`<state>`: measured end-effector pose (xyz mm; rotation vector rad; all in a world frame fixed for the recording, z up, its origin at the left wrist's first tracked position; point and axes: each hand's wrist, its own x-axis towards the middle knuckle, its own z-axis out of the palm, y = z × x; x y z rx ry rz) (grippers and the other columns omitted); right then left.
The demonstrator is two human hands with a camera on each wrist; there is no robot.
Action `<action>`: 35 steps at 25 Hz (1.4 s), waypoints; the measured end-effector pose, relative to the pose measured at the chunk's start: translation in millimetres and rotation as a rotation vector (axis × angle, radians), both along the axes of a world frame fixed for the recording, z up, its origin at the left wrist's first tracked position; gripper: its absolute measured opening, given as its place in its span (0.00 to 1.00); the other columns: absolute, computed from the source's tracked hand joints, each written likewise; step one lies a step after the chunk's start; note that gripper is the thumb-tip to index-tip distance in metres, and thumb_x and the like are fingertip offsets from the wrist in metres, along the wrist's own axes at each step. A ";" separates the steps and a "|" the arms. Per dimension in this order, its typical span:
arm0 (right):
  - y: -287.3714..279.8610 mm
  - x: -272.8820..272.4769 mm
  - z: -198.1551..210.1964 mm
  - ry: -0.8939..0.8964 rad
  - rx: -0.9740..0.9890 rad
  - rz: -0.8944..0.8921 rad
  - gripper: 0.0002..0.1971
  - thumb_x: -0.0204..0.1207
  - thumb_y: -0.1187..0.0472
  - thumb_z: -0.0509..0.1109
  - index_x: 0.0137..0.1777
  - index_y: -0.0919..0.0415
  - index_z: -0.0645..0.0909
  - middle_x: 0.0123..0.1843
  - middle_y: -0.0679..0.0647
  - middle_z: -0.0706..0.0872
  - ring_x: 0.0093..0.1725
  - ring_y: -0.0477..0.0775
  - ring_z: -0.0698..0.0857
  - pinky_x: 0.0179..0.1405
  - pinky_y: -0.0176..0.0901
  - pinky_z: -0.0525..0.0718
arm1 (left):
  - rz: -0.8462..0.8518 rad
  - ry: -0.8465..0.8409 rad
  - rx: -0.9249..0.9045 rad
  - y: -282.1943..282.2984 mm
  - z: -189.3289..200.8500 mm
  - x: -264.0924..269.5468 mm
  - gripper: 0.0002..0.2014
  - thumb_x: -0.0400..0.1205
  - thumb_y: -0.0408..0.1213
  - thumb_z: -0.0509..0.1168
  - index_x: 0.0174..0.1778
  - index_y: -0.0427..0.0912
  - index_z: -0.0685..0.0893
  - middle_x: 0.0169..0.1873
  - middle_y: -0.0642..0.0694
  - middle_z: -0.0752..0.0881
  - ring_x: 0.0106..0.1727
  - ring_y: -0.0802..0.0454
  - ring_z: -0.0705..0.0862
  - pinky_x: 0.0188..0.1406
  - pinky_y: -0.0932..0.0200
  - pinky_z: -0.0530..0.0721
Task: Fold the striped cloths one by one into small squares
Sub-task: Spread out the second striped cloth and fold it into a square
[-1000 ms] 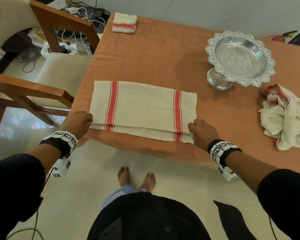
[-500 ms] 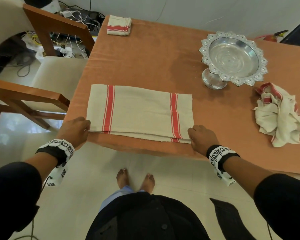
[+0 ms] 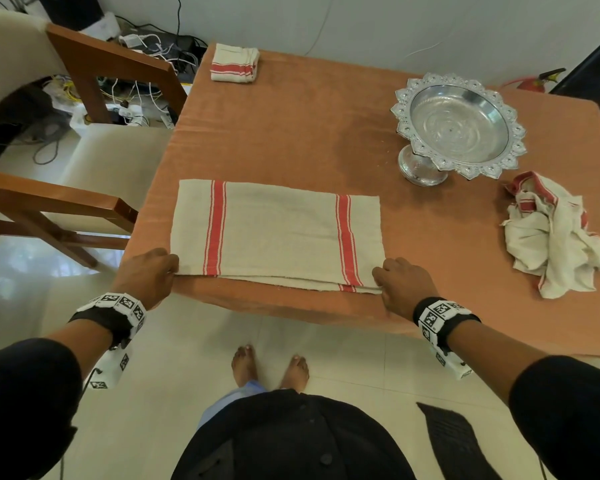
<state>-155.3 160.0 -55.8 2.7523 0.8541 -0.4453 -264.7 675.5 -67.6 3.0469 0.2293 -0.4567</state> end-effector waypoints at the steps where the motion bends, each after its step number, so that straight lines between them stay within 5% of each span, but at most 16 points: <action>1: 0.1 -0.2 0.4 -0.001 -0.005 0.004 0.13 0.58 0.64 0.78 0.40 0.55 0.80 0.36 0.52 0.79 0.36 0.59 0.79 0.24 0.42 0.64 | 0.008 0.000 0.001 -0.1 -1.0 0.6 0.03 0.83 0.40 0.68 0.45 0.51 0.87 0.39 0.51 0.82 0.38 0.50 0.82 0.36 0.55 0.82; 10: -4.3 0.6 -0.1 0.029 -0.007 -0.022 0.13 0.56 0.62 0.80 0.38 0.55 0.79 0.35 0.53 0.79 0.35 0.58 0.78 0.25 0.41 0.64 | 0.043 0.046 -0.003 0.0 -8.4 0.1 0.03 0.80 0.45 0.67 0.47 0.57 0.85 0.39 0.57 0.82 0.40 0.54 0.82 0.41 0.52 0.89; 13: -4.1 1.8 1.1 0.033 0.017 -0.058 0.07 0.66 0.53 0.72 0.41 0.55 0.80 0.38 0.52 0.80 0.40 0.58 0.79 0.28 0.43 0.71 | 0.058 0.033 -0.051 -2.0 -3.1 0.2 0.03 0.78 0.49 0.69 0.44 0.57 0.85 0.37 0.59 0.82 0.38 0.57 0.81 0.39 0.55 0.86; 17: -2.1 10.2 2.2 0.018 0.153 -0.140 0.11 0.79 0.47 0.65 0.41 0.53 0.80 0.41 0.51 0.81 0.45 0.56 0.79 0.35 0.46 0.77 | 0.177 -0.080 -0.119 -7.3 6.3 6.8 0.08 0.82 0.47 0.69 0.40 0.49 0.88 0.35 0.52 0.85 0.36 0.53 0.82 0.38 0.52 0.84; 21: 2.3 34.4 -8.4 0.002 0.305 -0.417 0.11 0.80 0.49 0.68 0.55 0.55 0.76 0.48 0.54 0.81 0.43 0.56 0.78 0.39 0.49 0.80 | 0.501 -0.103 -0.197 -8.1 4.8 25.1 0.08 0.83 0.48 0.70 0.47 0.49 0.80 0.41 0.47 0.87 0.46 0.41 0.87 0.55 0.41 0.86; 24: 12.4 48.8 -14.6 0.102 0.244 -0.483 0.21 0.81 0.50 0.68 0.68 0.60 0.70 0.56 0.62 0.82 0.50 0.66 0.84 0.45 0.54 0.83 | 0.582 -0.041 -0.204 -6.5 -6.7 37.6 0.14 0.81 0.50 0.73 0.44 0.42 0.82 0.42 0.43 0.89 0.46 0.38 0.87 0.51 0.45 0.85; 28: 28.5 58.4 -17.4 0.153 0.211 -0.498 0.31 0.81 0.54 0.71 0.77 0.65 0.62 0.62 0.66 0.82 0.55 0.69 0.86 0.50 0.58 0.86 | 0.624 0.056 -0.245 -5.3 -18.1 46.7 0.19 0.76 0.54 0.78 0.51 0.44 0.83 0.44 0.45 0.89 0.45 0.42 0.87 0.51 0.46 0.88; 31: 29.5 63.4 -21.3 0.192 0.226 -0.640 0.34 0.78 0.55 0.74 0.76 0.66 0.59 0.59 0.66 0.83 0.53 0.71 0.86 0.47 0.56 0.86 | 0.668 0.096 -0.293 -6.0 -17.9 50.2 0.22 0.75 0.50 0.80 0.54 0.39 0.82 0.45 0.43 0.89 0.46 0.41 0.88 0.50 0.47 0.88; 35: 25.9 68.5 -19.8 0.258 0.268 -0.783 0.23 0.75 0.52 0.76 0.62 0.63 0.71 0.53 0.61 0.83 0.50 0.66 0.85 0.42 0.49 0.80 | 0.682 0.147 -0.336 -4.6 -14.8 52.3 0.20 0.79 0.53 0.76 0.41 0.36 0.86 0.36 0.39 0.89 0.39 0.40 0.87 0.46 0.50 0.87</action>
